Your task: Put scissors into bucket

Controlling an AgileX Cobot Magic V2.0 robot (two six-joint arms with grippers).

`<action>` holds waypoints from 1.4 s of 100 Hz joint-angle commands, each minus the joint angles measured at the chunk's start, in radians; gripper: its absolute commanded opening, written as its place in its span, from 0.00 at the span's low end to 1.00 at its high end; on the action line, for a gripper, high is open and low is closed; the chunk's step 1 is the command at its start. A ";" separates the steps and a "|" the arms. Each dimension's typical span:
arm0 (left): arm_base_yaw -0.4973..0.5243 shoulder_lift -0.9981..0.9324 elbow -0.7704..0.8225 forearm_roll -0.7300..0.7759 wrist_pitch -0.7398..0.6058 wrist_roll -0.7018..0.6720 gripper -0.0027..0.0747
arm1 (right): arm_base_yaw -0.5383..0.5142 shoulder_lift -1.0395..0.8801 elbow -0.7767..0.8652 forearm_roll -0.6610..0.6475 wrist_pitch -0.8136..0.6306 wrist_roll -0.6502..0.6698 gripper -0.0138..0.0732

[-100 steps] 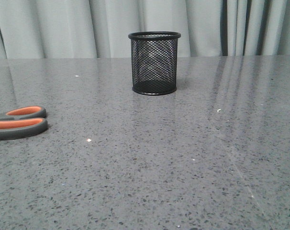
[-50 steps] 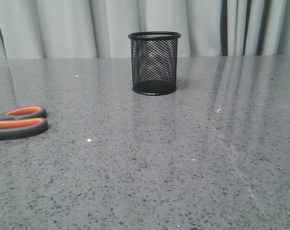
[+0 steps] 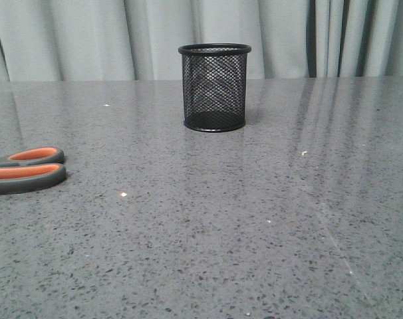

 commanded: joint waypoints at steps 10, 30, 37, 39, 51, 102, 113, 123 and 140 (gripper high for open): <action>0.002 -0.026 0.040 -0.069 -0.098 -0.007 0.01 | -0.008 -0.022 0.006 0.067 -0.115 -0.003 0.10; 0.002 -0.026 0.040 -0.291 -0.145 -0.007 0.01 | -0.008 -0.022 0.004 0.253 -0.133 -0.003 0.10; 0.002 -0.026 0.036 -0.395 -0.168 -0.007 0.01 | -0.008 -0.022 0.002 0.318 -0.141 -0.003 0.10; 0.002 -0.026 0.036 -0.417 -0.168 -0.007 0.01 | -0.008 -0.022 0.000 0.332 -0.141 -0.003 0.10; 0.002 -0.026 0.001 -0.451 -0.162 -0.007 0.01 | -0.008 -0.022 -0.038 0.346 -0.113 -0.003 0.10; 0.002 0.358 -0.609 -0.028 0.260 0.105 0.01 | -0.008 0.415 -0.594 0.111 0.258 -0.005 0.10; 0.002 0.489 -0.745 -0.028 0.398 0.239 0.01 | -0.008 0.548 -0.719 0.096 0.369 -0.047 0.10; 0.002 0.579 -0.823 -0.028 0.488 0.304 0.01 | -0.008 0.644 -0.793 0.096 0.443 -0.086 0.10; 0.002 0.680 -0.892 -0.030 0.585 0.382 0.01 | -0.008 0.723 -0.867 0.098 0.520 -0.123 0.10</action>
